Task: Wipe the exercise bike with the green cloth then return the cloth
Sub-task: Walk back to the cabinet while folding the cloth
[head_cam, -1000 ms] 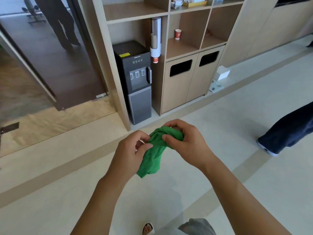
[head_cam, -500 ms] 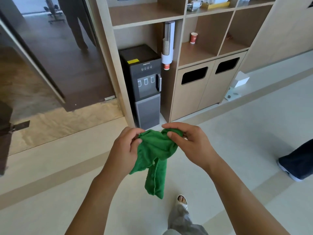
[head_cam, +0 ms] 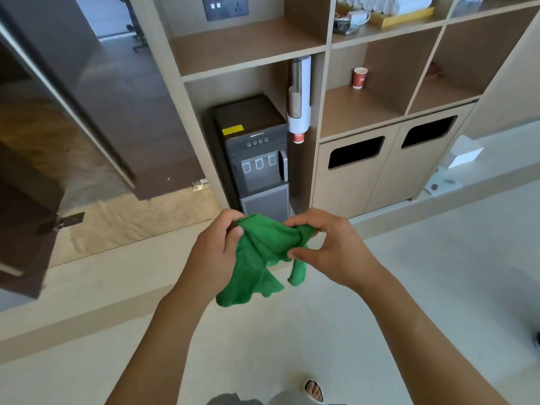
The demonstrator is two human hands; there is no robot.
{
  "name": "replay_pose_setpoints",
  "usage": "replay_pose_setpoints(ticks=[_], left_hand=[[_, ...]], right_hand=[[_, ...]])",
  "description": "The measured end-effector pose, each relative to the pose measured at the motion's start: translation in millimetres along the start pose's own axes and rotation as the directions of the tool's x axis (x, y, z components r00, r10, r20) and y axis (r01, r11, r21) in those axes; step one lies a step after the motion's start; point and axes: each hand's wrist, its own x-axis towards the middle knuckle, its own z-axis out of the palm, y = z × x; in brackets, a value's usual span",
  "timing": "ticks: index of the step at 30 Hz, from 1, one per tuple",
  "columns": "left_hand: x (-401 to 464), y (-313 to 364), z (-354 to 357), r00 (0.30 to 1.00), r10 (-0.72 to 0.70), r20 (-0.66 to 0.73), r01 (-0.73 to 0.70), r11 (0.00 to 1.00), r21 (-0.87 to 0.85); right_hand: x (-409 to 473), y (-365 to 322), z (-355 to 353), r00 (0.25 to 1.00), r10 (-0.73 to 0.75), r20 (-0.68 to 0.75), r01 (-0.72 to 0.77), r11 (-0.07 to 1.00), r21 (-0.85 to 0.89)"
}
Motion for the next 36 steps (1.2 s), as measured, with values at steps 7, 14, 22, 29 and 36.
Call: replay_pose_setpoints(ticks=[7, 14, 22, 29, 36], left_hand=[[56, 0, 3, 0.999, -0.022, -0.039, 0.021, 1.000, -0.022], [113, -5, 17, 1.000, -0.009, -0.025, 0.007, 0.997, -0.073], [197, -37, -4, 0.992, 0.010, 0.125, 0.009, 0.989, -0.151], [282, -63, -39, 0.957, 0.167, 0.236, -0.182, 0.982, 0.044], [365, -103, -65, 0.976, 0.208, 0.065, -0.204, 0.977, -0.062]], right_hand=[[42, 26, -36, 0.997, -0.031, -0.069, 0.037, 0.997, 0.075], [94, 43, -46, 0.994, 0.024, -0.110, -0.016, 0.997, 0.072], [179, 54, -54, 0.970, 0.114, -0.213, -0.105, 0.993, 0.051], [278, 46, -59, 0.949, 0.107, -0.295, -0.112, 0.994, 0.003], [348, 48, -65, 0.921, 0.093, -0.377, -0.121, 0.991, -0.053]])
